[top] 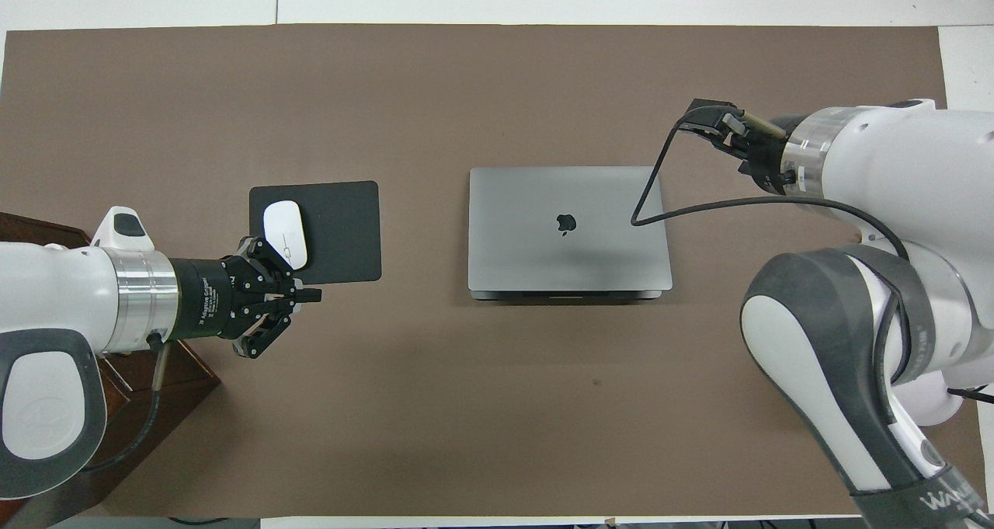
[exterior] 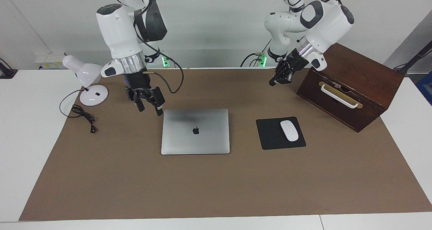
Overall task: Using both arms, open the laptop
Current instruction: 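Reach the right gripper to the laptop lid while the left gripper approaches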
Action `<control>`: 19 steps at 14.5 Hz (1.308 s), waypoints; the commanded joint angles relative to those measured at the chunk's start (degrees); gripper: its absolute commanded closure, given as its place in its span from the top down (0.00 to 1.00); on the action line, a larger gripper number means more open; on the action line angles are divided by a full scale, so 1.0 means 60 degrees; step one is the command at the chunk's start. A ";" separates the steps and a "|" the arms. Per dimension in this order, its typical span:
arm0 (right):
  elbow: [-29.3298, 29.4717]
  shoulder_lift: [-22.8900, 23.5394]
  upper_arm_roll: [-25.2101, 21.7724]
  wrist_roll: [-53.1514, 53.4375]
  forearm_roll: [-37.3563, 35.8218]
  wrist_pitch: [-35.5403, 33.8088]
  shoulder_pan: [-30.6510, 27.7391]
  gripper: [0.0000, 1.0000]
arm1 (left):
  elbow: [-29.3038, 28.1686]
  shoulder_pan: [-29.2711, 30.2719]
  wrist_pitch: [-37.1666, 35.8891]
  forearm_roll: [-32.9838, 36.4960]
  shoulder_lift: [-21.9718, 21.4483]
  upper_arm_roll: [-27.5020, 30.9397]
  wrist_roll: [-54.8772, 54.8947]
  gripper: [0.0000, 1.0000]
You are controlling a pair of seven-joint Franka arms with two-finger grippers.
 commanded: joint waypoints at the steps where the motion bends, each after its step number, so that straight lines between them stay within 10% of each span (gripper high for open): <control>1: -0.0670 -0.0319 -0.0071 0.0415 0.0182 0.0717 0.0390 1.00 | -0.1002 -0.0123 0.0874 -0.1103 -0.0112 0.0042 -0.0131 0.00; 19: -0.3439 -0.1550 0.0003 0.2936 0.0182 0.1026 0.2251 1.00 | -0.1824 -0.3914 0.6820 -0.8912 0.2496 0.0028 0.0965 0.00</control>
